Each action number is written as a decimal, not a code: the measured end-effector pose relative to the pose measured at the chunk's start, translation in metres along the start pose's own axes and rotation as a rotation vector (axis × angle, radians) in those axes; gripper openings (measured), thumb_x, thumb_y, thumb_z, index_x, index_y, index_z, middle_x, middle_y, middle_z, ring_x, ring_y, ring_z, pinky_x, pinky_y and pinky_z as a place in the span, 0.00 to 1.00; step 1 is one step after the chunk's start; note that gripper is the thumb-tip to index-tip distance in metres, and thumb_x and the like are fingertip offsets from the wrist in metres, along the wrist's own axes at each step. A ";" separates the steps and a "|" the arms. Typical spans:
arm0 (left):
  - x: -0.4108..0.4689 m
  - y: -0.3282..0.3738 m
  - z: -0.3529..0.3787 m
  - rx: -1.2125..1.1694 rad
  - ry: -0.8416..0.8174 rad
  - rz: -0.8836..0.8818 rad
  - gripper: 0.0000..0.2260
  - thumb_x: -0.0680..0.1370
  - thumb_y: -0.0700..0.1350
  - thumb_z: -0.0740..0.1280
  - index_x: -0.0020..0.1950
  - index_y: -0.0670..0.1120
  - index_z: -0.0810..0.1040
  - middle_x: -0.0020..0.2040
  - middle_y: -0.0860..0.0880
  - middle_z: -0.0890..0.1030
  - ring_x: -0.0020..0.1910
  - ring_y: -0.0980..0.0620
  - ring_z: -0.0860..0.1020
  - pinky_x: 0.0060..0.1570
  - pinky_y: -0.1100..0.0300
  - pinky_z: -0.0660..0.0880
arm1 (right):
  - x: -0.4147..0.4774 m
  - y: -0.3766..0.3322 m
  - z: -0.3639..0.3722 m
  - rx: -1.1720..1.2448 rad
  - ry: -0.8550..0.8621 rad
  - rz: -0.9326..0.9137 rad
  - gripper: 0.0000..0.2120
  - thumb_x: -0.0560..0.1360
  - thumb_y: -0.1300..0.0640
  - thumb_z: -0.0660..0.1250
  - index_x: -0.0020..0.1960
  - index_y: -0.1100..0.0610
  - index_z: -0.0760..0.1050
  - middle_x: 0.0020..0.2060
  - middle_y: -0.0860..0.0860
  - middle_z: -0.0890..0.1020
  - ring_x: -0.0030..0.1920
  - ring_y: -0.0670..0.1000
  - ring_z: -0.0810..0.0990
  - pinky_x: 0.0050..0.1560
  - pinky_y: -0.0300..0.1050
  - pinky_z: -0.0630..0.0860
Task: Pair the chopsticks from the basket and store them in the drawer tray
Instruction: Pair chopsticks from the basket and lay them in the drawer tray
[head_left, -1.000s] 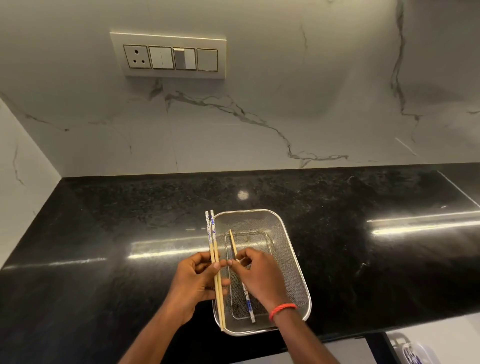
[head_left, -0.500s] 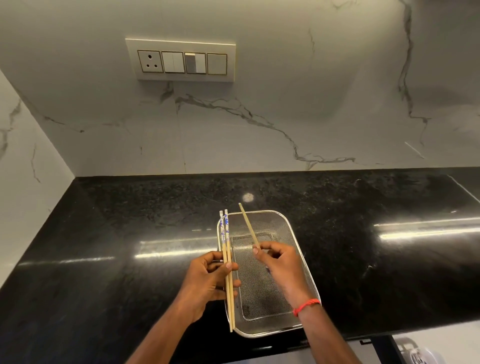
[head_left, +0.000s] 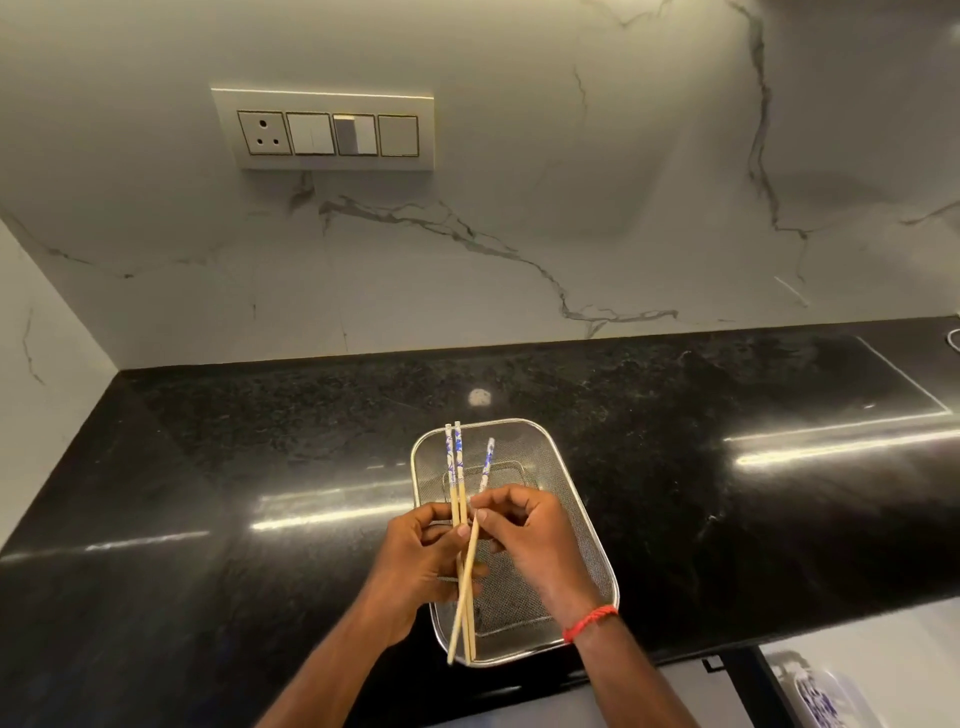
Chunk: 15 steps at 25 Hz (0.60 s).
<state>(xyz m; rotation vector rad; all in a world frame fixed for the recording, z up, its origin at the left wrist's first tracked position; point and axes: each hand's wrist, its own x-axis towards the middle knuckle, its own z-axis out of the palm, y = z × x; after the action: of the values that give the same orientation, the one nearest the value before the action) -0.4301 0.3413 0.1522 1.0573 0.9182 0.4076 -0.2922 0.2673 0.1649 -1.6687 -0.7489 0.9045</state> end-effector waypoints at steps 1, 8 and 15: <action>-0.001 0.000 0.001 0.009 -0.006 0.003 0.10 0.78 0.37 0.69 0.59 0.41 0.78 0.49 0.39 0.87 0.46 0.34 0.86 0.45 0.38 0.83 | -0.002 0.001 0.000 0.005 0.006 -0.010 0.07 0.73 0.65 0.73 0.49 0.55 0.82 0.42 0.52 0.87 0.42 0.47 0.86 0.42 0.39 0.82; -0.008 0.000 0.013 0.065 -0.089 0.018 0.13 0.78 0.37 0.69 0.61 0.45 0.77 0.48 0.39 0.87 0.44 0.36 0.86 0.43 0.42 0.84 | -0.015 0.001 -0.010 -0.001 0.071 -0.019 0.14 0.71 0.66 0.74 0.53 0.53 0.77 0.42 0.52 0.87 0.44 0.48 0.87 0.45 0.47 0.84; -0.005 -0.009 0.046 0.169 -0.223 -0.009 0.16 0.78 0.35 0.69 0.64 0.47 0.76 0.46 0.37 0.87 0.45 0.39 0.87 0.46 0.42 0.84 | -0.041 0.011 -0.032 0.150 0.289 0.038 0.16 0.72 0.63 0.75 0.57 0.53 0.76 0.41 0.54 0.87 0.42 0.49 0.87 0.41 0.41 0.83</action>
<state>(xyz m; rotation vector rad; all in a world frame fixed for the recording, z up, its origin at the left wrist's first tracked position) -0.3969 0.3074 0.1547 1.2253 0.7671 0.2013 -0.2855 0.2141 0.1682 -1.6389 -0.4437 0.7075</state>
